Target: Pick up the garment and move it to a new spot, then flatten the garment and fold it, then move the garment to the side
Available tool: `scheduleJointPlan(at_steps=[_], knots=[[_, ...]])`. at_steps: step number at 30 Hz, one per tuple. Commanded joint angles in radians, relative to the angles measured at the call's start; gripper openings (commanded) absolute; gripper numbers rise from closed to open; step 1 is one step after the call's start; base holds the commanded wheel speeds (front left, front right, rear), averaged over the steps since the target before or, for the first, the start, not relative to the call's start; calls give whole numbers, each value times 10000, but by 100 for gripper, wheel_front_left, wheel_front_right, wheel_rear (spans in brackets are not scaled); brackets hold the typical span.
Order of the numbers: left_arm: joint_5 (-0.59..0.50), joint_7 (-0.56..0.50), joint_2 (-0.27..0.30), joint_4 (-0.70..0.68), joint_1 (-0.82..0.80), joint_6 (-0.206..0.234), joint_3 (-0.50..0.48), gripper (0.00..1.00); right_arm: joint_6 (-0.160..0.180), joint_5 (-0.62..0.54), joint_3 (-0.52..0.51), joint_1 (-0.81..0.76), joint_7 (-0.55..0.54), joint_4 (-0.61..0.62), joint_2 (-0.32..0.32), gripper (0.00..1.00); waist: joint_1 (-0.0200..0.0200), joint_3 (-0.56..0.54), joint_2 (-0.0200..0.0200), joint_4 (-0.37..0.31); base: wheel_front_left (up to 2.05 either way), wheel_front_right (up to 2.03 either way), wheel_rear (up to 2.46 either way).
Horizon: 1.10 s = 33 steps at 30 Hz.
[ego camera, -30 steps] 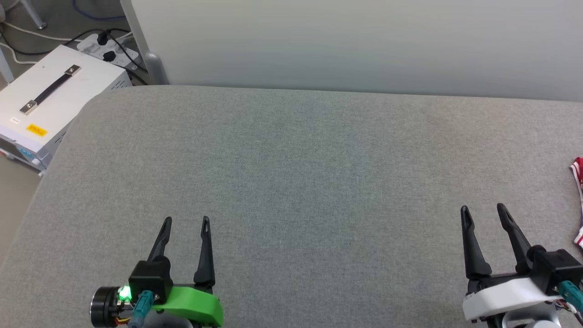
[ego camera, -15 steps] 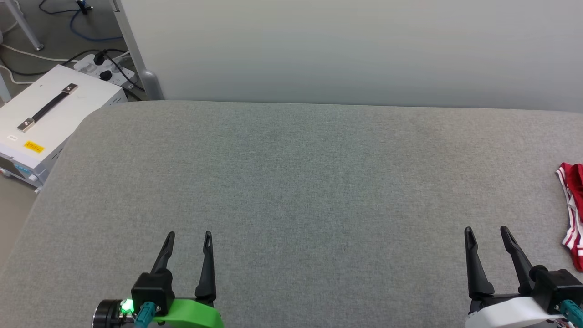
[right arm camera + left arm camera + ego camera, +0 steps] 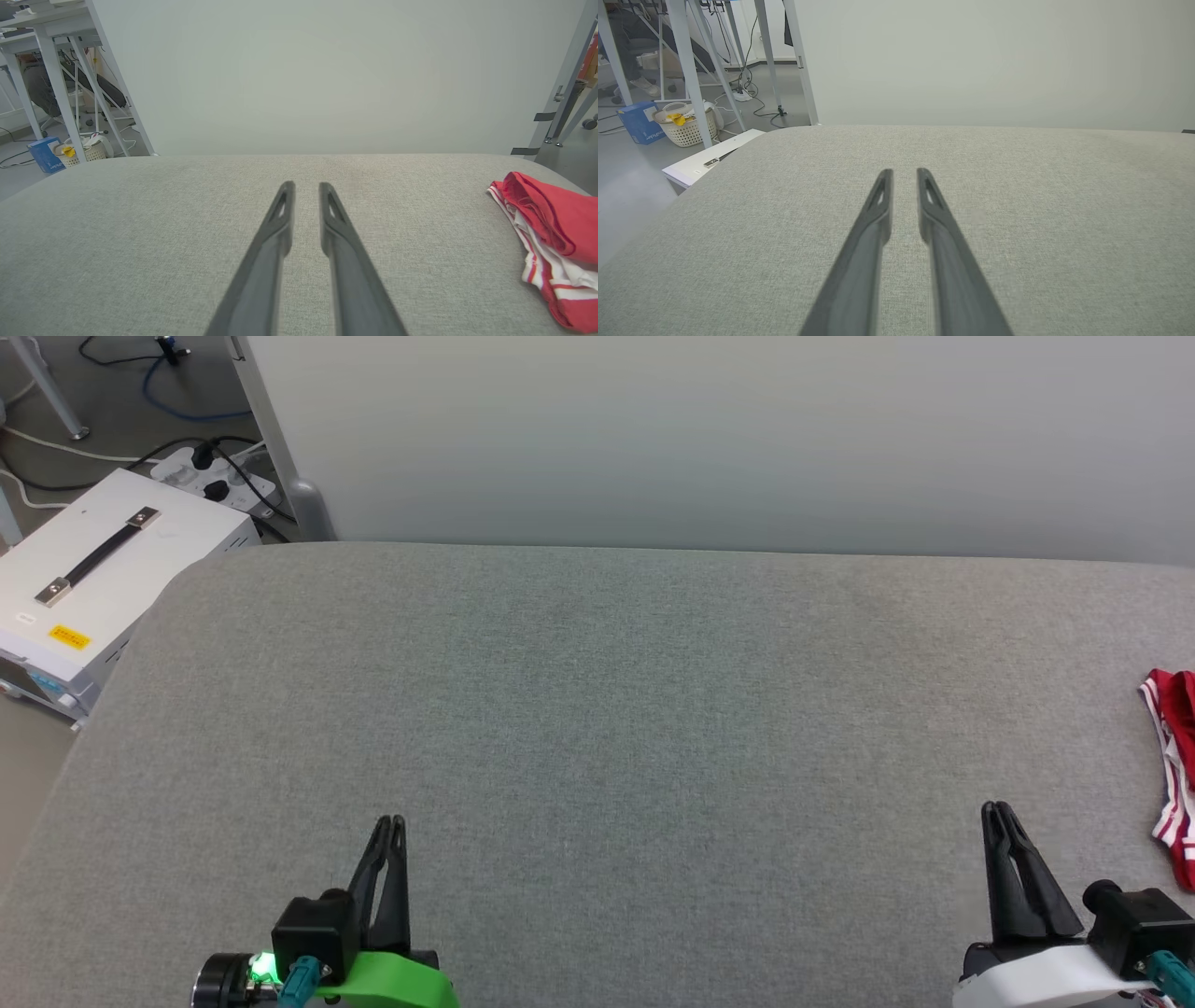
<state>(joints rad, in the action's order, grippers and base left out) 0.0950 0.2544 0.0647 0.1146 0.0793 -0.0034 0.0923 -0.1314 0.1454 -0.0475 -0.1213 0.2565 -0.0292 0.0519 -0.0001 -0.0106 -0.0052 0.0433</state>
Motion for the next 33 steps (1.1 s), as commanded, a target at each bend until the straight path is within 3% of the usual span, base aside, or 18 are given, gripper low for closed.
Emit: scheduleJointPlan(at_steps=[1, 33], knots=[[-5, -15, -1, -7, -5, 0, -7, 0, 0, -8, 3, 7, -15, 2, 0, 0, 1, 1, 0, -3, 0, 0, 0], [-246, -659, -37, -297, -206, 9, -241, 0, 2, -377, 123, 315, -665, 76, -4, 0, 1, 27, 14, -112, 0, 0, 0]])
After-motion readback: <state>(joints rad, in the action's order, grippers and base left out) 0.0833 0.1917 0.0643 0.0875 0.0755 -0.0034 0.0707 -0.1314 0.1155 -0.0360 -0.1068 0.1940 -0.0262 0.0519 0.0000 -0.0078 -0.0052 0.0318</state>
